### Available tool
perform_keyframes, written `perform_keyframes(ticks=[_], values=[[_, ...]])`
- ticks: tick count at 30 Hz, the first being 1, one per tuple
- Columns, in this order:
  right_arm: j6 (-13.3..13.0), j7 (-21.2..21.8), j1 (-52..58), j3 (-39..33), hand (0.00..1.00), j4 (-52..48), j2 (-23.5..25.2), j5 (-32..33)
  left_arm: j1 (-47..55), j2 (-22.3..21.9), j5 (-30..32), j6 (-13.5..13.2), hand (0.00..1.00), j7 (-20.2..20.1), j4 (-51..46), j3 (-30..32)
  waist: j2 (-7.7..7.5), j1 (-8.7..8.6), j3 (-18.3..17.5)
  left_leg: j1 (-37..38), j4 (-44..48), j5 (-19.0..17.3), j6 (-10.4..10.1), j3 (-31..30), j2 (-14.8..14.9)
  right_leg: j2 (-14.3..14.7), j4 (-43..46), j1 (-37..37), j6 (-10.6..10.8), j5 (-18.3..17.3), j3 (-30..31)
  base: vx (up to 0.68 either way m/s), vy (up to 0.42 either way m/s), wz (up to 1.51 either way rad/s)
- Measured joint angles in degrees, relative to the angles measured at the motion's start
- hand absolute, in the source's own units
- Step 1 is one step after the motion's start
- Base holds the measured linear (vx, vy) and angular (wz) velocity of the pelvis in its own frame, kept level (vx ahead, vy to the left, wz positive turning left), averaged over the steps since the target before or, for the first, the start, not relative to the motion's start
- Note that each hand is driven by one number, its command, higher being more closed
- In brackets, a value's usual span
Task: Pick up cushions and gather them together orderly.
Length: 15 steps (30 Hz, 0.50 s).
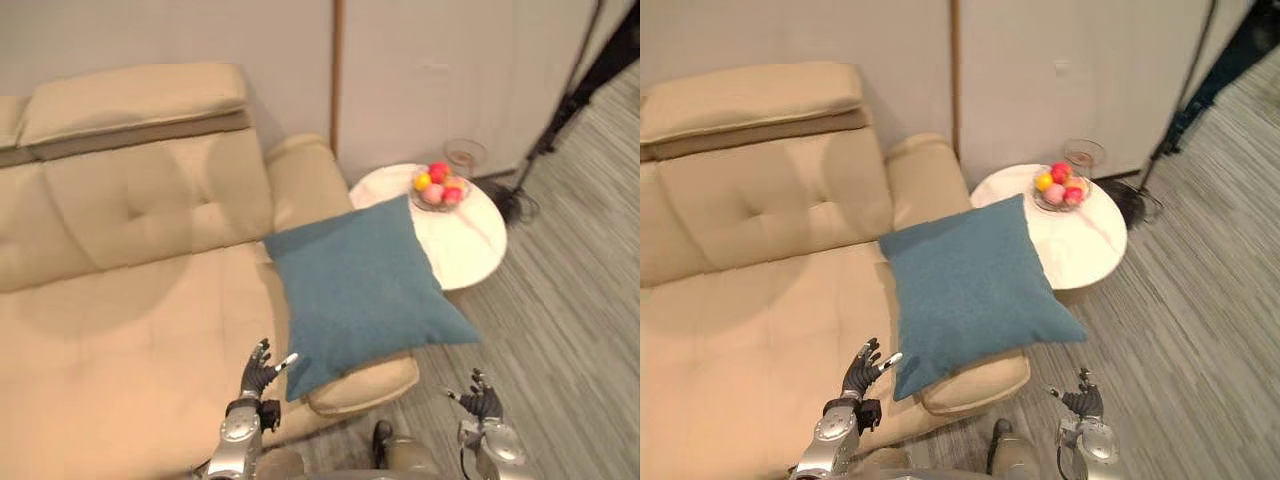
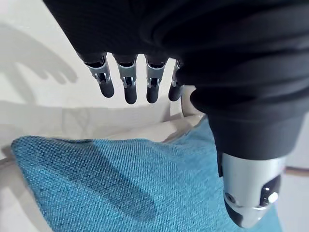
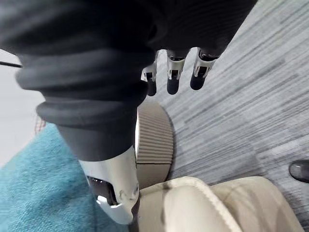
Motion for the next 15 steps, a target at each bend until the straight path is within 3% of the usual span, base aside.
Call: perform_keyframes(ticks=[1, 3, 6, 10, 15], values=[[-0.07, -0.05, 0.0, -0.68, 0.0, 0.05, -0.28, 0.25, 0.19, 0.07, -0.12, 0.0, 0.0, 0.25, 0.0, -0.31, 0.82, -0.34, -0.48, -0.64, -1.27, 1.35, 0.48, 2.45, 0.96, 0.24, -0.53, 0.08, 0.25, 0.11, -0.49, 0.02, 0.03, 0.58], [0.04, -0.09, 0.12, -1.72, 0.0, 0.27, 0.34, 0.65, 1.01, 1.57, -0.75, 0.08, 0.0, 0.94, 0.01, -0.23, 0.1, -0.31, -1.14, 0.59, -6.4, 1.15, 0.67, 5.69, -0.47, 0.39, -5.19, 0.29, 2.02, 1.88, 1.17, 0.0, 0.091, 0.18], [0.38, -0.36, 0.74, -6.74, 0.0, -0.64, 0.18, 0.56, 2.36, 3.8, -0.91, 0.11, 0.0, 0.95, -0.03, -0.18, -0.23, -0.48, -1.28, 1.15, -7.76, 1.81, 1.44, 5.92, -2.07, -0.12, -9.66, 2.2, 2.91, 4.34, 2.85, -0.03, 0.083, -0.05], [0.4, -1.64, 2.07, -9.81, 0.0, -5.96, -2.53, -0.09, 2.92, 4.56, -0.9, 0.08, 0.0, 0.89, -1.75, 1.12, -0.07, -0.74, -1.9, 1.66, -11.84, 3.79, 1.79, 6.32, -3.53, -0.55, -12.5, 2.41, 2.78, 6.14, 3.62, -0.06, 0.015, -0.05], [0.39, -2.2, -1.38, -10.08, 0.0, -7.97, -7.14, -0.67, 1.84, 5.37, -0.87, 0.07, 0.0, 0.64, -2.15, 1.42, -0.13, -2.04, -2.1, 2.95, -17.38, 7.31, 0.78, 6.09, -3.99, 0.43, -13.62, 1.68, 1.96, 7.16, 3.56, -0.05, -0.065, -0.02]])
